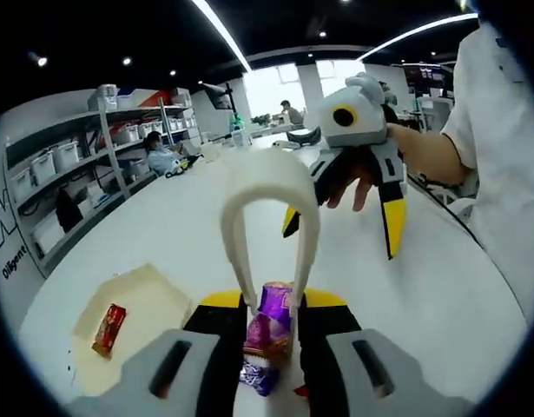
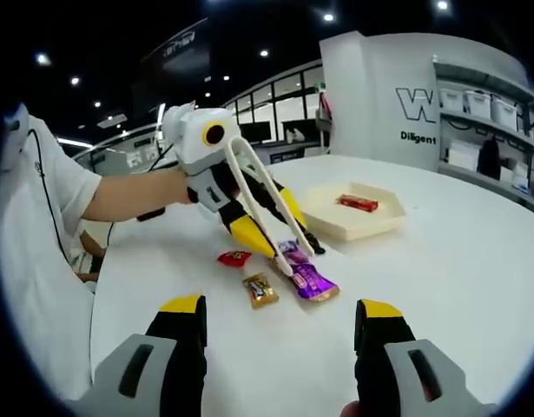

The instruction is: Place the target food into the container with the food tongs after gripping and lifting it, then release it inside without dropping or visibly crushing the food.

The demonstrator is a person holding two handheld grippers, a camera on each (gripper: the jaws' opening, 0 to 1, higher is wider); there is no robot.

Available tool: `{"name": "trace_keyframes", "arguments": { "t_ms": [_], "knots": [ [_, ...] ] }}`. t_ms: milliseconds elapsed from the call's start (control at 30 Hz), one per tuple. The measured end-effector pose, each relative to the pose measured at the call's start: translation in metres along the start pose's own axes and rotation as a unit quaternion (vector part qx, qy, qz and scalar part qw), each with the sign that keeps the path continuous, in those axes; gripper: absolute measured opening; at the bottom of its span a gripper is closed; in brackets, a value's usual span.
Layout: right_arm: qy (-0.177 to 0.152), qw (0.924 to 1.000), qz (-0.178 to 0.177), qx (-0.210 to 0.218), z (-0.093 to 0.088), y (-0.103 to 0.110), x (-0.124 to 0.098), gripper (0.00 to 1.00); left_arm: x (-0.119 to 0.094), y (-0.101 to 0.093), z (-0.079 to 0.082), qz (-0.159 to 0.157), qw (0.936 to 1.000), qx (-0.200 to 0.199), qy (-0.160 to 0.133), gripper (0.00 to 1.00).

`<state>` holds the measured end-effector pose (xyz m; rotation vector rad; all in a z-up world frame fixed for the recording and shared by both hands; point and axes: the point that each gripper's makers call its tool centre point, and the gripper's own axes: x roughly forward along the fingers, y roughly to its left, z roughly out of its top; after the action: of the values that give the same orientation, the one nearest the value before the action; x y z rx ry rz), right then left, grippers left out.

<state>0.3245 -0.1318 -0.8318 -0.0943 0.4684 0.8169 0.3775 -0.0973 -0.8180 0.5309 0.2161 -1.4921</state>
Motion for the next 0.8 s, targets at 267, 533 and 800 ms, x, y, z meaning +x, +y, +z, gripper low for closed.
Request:
{"name": "trace_keyframes", "arguments": {
  "t_ms": [267,533,800],
  "knots": [
    [0.002,1.0000,0.000,0.001,0.000,0.000,0.002,0.67,0.003,0.003,-0.005,-0.011,0.9999,-0.004,0.008,0.22],
    [0.004,1.0000,0.000,0.003,-0.002,-0.001,0.003,0.67,0.007,0.003,-0.009,-0.020,0.9996,-0.005,0.016,0.23],
    [0.005,1.0000,-0.001,0.003,-0.002,-0.001,0.003,0.67,0.009,0.004,-0.012,-0.026,0.9994,-0.020,0.013,0.23]
  ]
}}
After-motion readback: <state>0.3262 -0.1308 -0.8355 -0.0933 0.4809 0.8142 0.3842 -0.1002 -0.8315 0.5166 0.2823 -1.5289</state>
